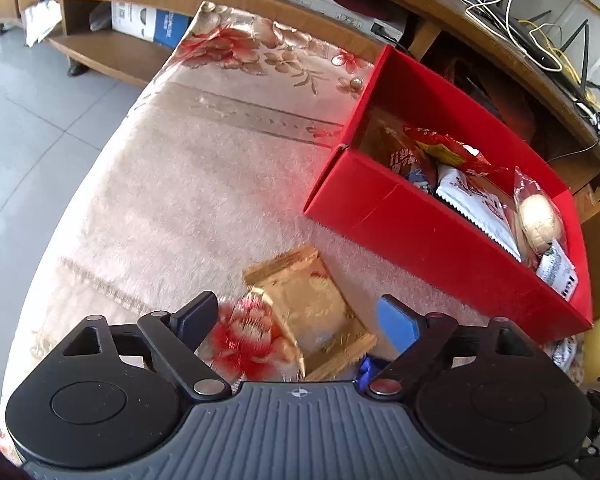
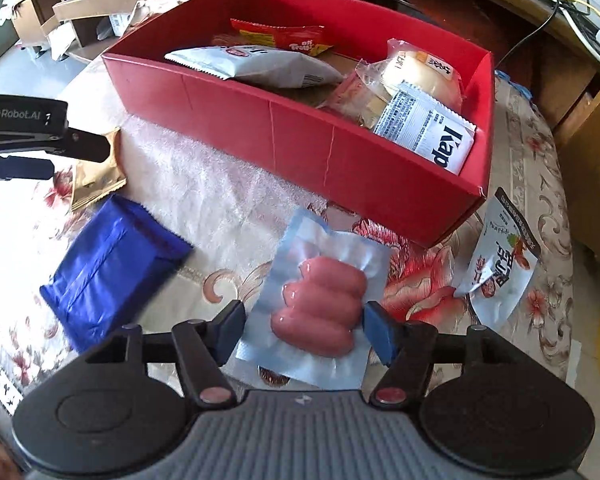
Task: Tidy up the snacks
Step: 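Grasp the gold wafer packet with the left tool while the right tool grasps the sausage pack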
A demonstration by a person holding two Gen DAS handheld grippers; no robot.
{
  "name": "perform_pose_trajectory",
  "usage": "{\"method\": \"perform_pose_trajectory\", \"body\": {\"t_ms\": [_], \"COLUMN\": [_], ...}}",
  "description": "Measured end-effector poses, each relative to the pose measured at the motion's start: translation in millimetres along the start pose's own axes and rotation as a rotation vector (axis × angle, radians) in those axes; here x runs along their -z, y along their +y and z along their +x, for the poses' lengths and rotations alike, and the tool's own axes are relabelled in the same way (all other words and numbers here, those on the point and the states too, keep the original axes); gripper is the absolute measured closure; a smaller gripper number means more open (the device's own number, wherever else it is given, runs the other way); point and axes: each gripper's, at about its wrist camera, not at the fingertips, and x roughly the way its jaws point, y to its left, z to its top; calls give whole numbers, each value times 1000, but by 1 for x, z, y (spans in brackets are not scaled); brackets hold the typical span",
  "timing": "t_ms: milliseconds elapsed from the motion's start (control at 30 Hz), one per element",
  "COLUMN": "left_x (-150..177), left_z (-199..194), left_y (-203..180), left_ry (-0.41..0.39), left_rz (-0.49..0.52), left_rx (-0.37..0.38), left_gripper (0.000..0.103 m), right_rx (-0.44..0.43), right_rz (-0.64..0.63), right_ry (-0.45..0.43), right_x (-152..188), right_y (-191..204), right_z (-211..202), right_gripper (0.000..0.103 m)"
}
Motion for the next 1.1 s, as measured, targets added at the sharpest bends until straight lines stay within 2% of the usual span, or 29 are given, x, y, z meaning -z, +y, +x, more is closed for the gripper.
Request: {"method": "perform_pose_trajectory", "body": {"t_ms": [100,167,267,400,467,533,600,667,767,900,1100], "left_x": [-1,2,6,8,9,12,18,21,23,29,42], "left_z": [5,4,1,5,9,13,15,12,7,-3,-17], "left_y": [-6,-10,-11,-23,-34,-46,-54,-55,-50,-41,-34], "left_ry": [-5,-5,2,-21,-37,-45,-49,-44,-33,-9,2], "left_rz": [29,29,-14,10,59,133,201,228,239,232,246], "left_rx": [-38,-44,-11,-83,-131,-174,-206,-187,-168,-150,-116], "left_gripper": [11,10,12,14,18,25,29,38,49,51,55], "right_rx": [-12,-38,-38,-72,-72,-68,-37,-44,-49,-49,-59], "right_rz": [11,28,38,119,127,84,12,-13,-41,-87,-81], "right_ry": [-6,-8,7,13,8,5,-9,-17,-15,-26,-22], "right_x": [-6,-8,-11,-19,-19,-17,-12,-8,-4,5,17], "right_y": [1,-2,-5,-14,-14,-10,-5,-5,-5,1,-5], "right_z": [7,10,22,28,29,28,25,21,16,7,-2], "right_gripper": [30,15,0,0,0,0,5,21,22,25,26]}}
